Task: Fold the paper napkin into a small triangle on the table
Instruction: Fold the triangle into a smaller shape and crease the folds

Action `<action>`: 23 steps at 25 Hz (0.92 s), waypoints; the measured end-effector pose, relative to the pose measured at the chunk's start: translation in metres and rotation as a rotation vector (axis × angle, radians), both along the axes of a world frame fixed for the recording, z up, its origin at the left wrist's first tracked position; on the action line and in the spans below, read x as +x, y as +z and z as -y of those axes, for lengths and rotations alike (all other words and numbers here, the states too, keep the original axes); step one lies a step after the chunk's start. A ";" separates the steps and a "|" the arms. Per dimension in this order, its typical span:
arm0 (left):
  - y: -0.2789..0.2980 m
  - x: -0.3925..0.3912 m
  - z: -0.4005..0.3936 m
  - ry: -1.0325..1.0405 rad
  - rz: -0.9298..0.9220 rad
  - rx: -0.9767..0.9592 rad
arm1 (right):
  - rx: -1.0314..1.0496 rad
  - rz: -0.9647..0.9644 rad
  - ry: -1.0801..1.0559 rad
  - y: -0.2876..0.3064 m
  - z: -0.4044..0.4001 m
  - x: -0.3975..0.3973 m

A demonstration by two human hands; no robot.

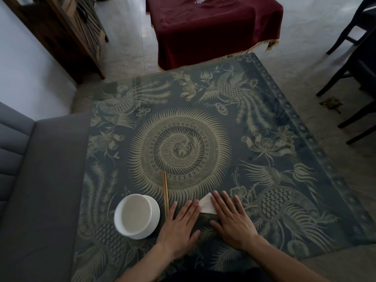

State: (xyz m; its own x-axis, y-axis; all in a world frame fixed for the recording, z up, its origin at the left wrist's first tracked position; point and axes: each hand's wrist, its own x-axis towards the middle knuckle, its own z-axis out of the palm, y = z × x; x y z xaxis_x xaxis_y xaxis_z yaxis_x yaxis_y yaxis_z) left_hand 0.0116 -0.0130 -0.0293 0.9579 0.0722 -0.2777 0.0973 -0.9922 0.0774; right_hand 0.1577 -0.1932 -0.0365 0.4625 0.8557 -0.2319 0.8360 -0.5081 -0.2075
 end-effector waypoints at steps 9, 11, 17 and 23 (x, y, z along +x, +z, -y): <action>0.014 0.020 0.024 0.070 0.041 -0.064 | 0.027 0.046 0.026 0.004 0.002 -0.003; 0.010 0.036 0.034 0.053 0.054 -0.094 | 0.022 0.042 -0.005 0.006 0.005 -0.006; -0.002 0.037 0.036 0.052 0.048 -0.110 | 0.002 0.023 -0.053 0.004 0.009 -0.014; -0.001 0.026 0.022 0.067 0.033 -0.070 | -0.014 0.038 -0.126 0.001 0.016 -0.015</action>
